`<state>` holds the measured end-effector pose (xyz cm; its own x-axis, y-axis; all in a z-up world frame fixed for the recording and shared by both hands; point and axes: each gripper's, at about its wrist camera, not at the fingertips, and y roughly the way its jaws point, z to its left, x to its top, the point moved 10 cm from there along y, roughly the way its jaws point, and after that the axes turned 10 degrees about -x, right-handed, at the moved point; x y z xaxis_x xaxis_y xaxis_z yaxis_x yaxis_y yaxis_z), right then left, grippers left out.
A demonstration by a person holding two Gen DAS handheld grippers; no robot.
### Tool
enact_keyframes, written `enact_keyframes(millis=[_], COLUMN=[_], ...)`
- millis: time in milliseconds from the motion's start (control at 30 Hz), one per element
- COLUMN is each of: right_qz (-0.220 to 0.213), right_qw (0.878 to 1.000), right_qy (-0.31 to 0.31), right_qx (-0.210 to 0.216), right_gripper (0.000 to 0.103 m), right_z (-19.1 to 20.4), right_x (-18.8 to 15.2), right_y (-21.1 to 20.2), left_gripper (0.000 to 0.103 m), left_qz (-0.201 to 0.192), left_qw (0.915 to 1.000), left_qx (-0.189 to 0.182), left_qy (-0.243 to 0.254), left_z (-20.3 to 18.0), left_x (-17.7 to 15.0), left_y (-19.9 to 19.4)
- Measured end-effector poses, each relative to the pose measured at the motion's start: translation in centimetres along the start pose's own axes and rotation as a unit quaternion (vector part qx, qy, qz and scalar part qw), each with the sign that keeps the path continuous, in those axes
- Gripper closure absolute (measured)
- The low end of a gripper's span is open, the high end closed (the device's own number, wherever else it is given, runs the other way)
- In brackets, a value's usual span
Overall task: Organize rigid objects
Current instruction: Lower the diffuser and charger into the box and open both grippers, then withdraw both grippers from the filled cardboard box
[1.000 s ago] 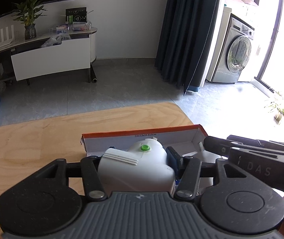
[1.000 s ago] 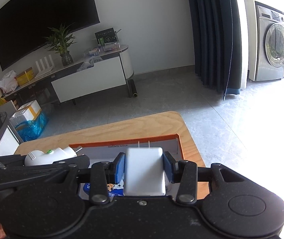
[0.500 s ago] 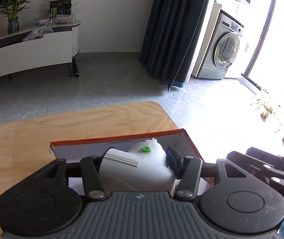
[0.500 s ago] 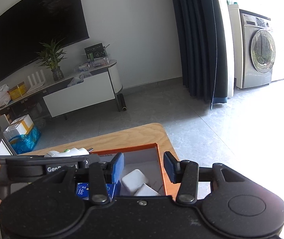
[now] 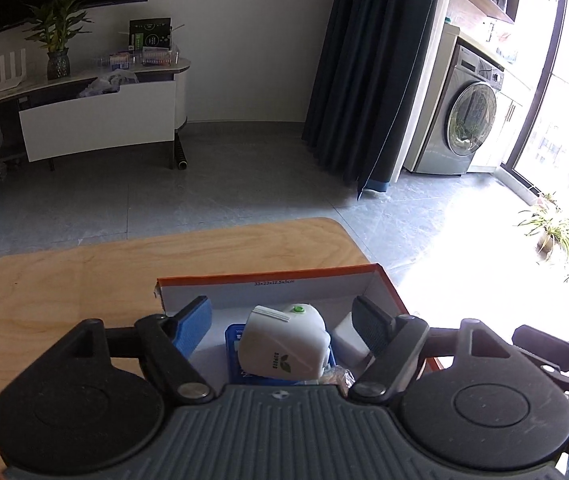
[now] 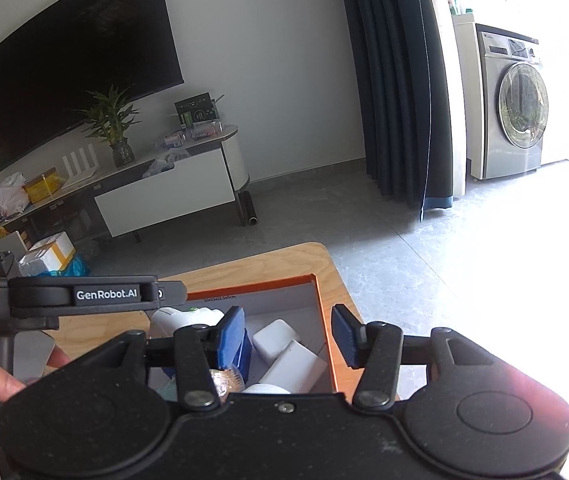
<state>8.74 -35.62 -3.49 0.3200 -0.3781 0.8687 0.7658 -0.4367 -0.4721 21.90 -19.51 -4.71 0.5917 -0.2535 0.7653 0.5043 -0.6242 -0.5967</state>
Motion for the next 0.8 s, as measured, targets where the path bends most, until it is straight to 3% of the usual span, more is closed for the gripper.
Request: enact_keyframes(millis=[200, 367, 800], right_qz=[0.0, 0.011, 0.029], right_qw=[1.0, 1.0, 0.999], right_qy=[-0.015, -0.023, -0.032], right_qx=[0.007, 0.008, 0.006], right_gripper=[0.035, 0.028, 0.024], right_z=[0.6, 0.5, -0.3], right_x=[-1.1, -2.9, -6.0], right_y=[-2.5, -4.4, -7.3], left_gripper=[0.012, 0.003, 0.0], left_qz=[0.001, 0.005, 0.024], left_qw=[0.9992, 0.9989, 0.9963], left_qx=[0.031, 0.044, 0.083], left_qy=[0.026, 0.016, 0.005], left_z=[-1.2, -1.4, -1.6], left_x=[-1.9, -3.7, -7.5], left_y=[-3.2, -4.7, -6.6])
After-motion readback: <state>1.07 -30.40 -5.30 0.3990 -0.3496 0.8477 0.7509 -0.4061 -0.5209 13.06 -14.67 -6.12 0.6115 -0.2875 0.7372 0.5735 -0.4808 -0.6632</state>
